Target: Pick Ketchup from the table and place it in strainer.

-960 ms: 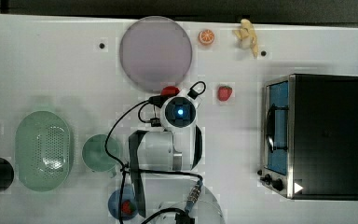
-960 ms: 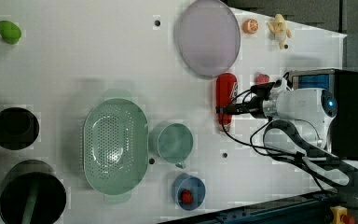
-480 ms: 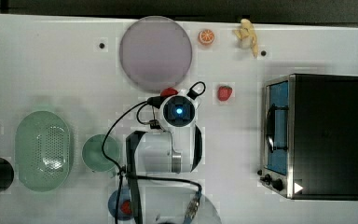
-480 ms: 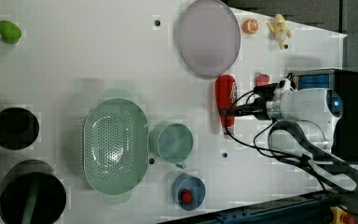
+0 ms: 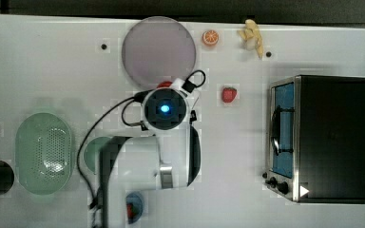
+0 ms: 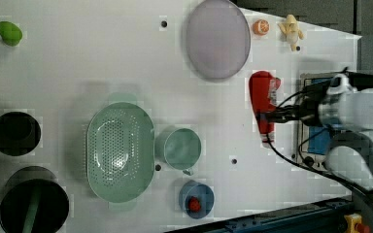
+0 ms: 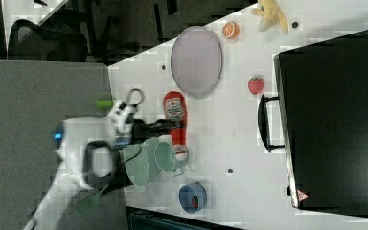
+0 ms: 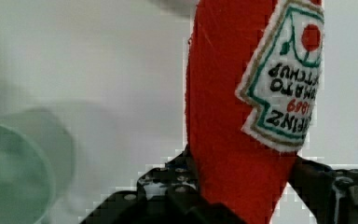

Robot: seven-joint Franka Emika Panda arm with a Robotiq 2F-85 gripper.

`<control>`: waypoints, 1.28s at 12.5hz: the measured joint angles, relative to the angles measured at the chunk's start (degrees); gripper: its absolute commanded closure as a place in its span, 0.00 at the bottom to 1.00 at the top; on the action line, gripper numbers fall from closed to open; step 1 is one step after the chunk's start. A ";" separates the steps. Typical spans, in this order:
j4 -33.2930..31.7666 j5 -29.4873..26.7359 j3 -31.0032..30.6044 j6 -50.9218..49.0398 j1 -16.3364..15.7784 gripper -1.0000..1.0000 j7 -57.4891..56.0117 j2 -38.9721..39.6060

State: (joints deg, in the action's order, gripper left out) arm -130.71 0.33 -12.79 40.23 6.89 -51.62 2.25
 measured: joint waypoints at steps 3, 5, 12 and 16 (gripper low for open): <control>4.48 -0.04 -2.80 -10.49 -0.54 0.39 4.45 -8.87; 7.16 0.12 -6.09 -14.62 -0.68 0.39 10.63 -11.69; 7.05 -3.09 -25.20 -8.20 -2.71 0.39 35.70 -2.98; 7.05 -3.99 -31.49 2.63 -6.06 0.39 48.37 6.86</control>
State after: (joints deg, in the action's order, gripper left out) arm -123.66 -3.66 -44.29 42.86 0.83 -3.25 9.11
